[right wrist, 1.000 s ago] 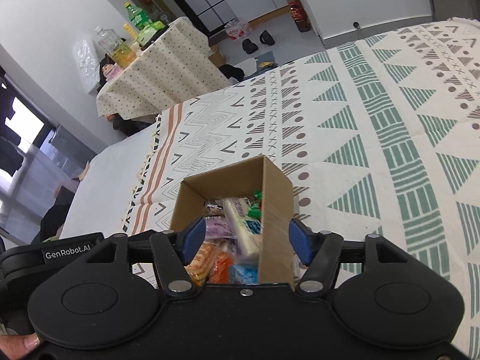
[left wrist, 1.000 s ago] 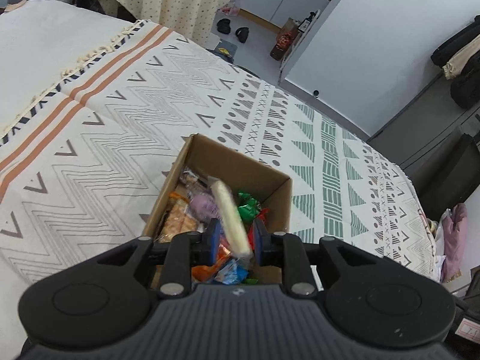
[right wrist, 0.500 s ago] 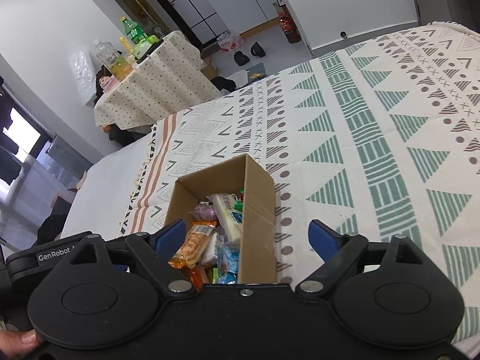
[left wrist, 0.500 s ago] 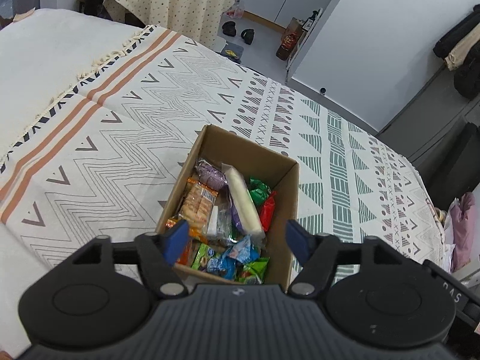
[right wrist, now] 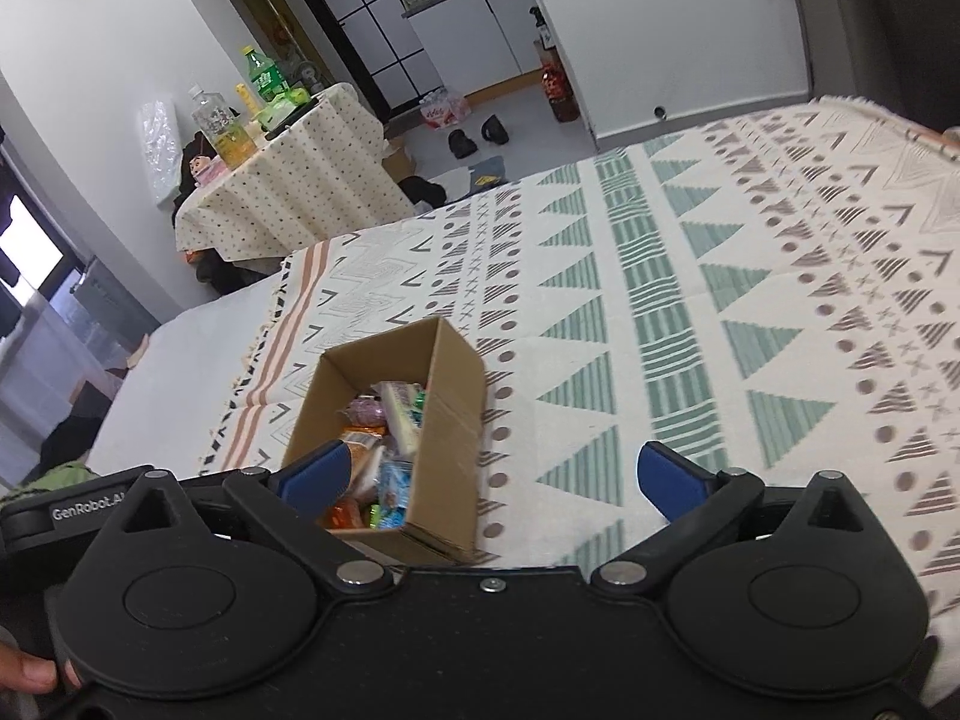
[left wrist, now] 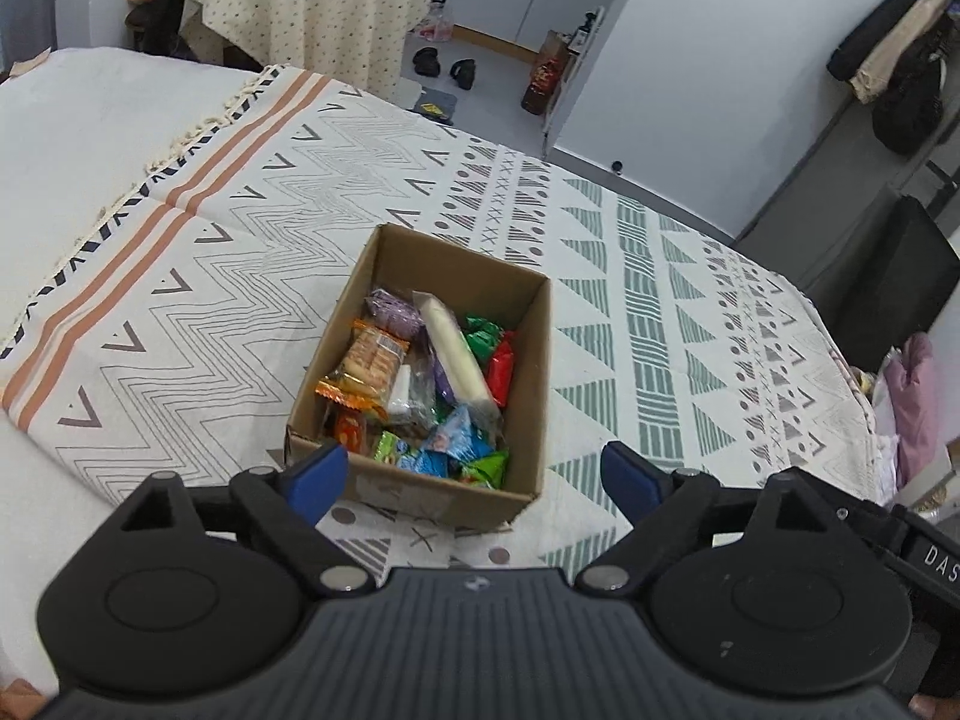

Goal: Organize snacks

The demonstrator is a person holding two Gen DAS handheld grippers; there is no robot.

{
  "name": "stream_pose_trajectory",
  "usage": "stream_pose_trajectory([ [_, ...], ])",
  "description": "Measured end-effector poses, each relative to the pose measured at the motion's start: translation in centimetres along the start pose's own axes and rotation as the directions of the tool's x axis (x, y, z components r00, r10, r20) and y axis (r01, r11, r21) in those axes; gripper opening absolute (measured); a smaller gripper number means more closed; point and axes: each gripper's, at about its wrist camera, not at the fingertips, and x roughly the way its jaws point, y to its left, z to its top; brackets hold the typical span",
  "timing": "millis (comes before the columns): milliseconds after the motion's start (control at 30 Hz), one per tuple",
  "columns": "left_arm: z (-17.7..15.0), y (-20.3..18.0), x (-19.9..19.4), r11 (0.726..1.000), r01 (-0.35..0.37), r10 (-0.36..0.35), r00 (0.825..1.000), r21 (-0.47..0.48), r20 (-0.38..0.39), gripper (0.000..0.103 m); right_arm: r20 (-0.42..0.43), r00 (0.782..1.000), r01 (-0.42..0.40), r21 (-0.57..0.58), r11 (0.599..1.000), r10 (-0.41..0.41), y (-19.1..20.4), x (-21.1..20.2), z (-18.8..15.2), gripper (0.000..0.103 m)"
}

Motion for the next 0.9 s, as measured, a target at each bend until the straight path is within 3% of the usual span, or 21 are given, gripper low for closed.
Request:
stream_pose_trajectory([
  [267, -1.0, -0.9, -3.4, 0.998, 0.014, -0.017, 0.999, 0.062, 0.051, 0.103, 0.052, 0.997, 0.056, -0.04, 0.998, -0.054, -0.1, -3.7, -0.5, 0.103],
  [900, -3.9, -1.8, -10.9, 0.984, 0.035, -0.063, 0.985, 0.173, 0.159, 0.103, 0.204, 0.978, 0.064, -0.116, 0.991, -0.039, 1.1, -12.3, -2.5, 0.103],
])
